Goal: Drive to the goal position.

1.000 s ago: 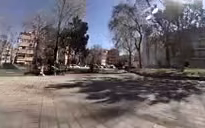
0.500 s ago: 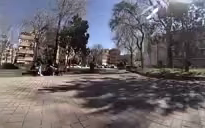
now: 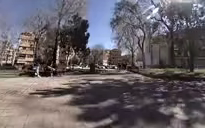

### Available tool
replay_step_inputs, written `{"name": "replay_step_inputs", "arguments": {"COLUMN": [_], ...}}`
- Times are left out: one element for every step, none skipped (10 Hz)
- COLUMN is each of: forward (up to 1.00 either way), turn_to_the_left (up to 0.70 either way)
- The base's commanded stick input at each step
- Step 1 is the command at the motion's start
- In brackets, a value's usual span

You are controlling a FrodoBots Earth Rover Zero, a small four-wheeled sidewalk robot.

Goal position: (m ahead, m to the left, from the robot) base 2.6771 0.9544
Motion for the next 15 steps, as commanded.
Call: {"name": "replay_step_inputs", "arguments": {"forward": [0.85, 0.85, 0.85, 0.85, 0.85, 0.85, 0.85, 0.85, 0.85, 0.85, 0.85, 0.85, 0.85, 0.85, 0.85], "turn_to_the_left": [-0.08, 0.0, 0.0, 0.0, 0.0, 0.0, 0.0, 0.0, 0.0, 0.0, 0.0, 0.0, 0.0, 0.0, 0.0]}}
